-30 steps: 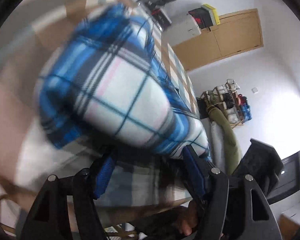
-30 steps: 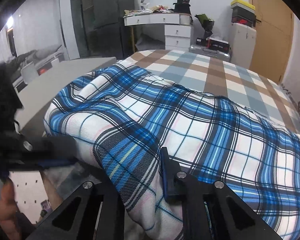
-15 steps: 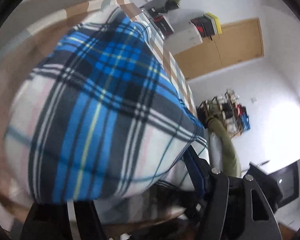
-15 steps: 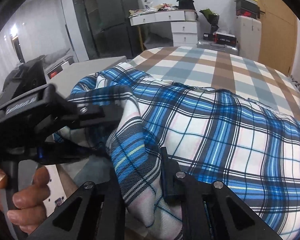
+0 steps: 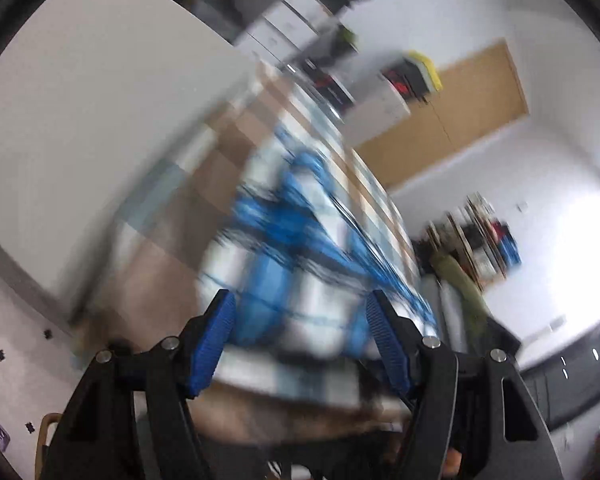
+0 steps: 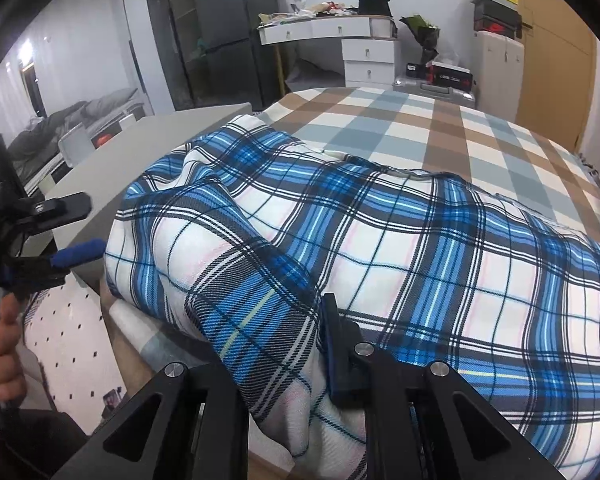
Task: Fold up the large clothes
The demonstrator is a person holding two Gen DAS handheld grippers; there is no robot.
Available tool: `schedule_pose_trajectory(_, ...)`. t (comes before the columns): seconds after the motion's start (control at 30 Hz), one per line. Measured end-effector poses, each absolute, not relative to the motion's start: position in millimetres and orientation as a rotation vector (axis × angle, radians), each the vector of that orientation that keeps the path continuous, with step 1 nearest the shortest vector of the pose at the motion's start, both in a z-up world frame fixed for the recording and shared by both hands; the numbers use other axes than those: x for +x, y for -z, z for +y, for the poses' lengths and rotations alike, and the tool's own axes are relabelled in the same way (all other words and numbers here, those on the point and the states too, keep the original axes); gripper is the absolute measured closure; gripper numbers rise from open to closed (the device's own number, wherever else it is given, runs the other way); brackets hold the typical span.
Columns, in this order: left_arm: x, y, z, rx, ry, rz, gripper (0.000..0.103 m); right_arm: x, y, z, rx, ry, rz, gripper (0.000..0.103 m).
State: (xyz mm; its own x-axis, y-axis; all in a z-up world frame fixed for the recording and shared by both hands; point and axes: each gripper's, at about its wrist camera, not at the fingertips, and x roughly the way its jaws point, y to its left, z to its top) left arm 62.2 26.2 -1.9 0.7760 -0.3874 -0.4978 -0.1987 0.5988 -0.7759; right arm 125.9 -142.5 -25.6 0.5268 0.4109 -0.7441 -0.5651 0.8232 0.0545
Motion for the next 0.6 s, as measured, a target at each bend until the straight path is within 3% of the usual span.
schedule_pose_trajectory(0.23, 94.7, 30.3, -5.0, -1.098, 0.421, 0.845, 0.040, 125.0, 27.0, -142.2, -0.211, -0.580, 0.829, 0.088)
schedule_pose_trajectory(0.33, 106.7, 45.2, -10.8, -1.244, 0.499, 0.817, 0.040, 124.3, 27.1, -142.2, -0.216, -0.577, 0.826, 0.088)
schedule_pose_trajectory(0.6, 142.7, 32.7, -4.8, -1.175, 0.442, 0.743, 0.039, 124.6, 27.9, -142.4, -0.214, -0.580, 0.831, 0.088)
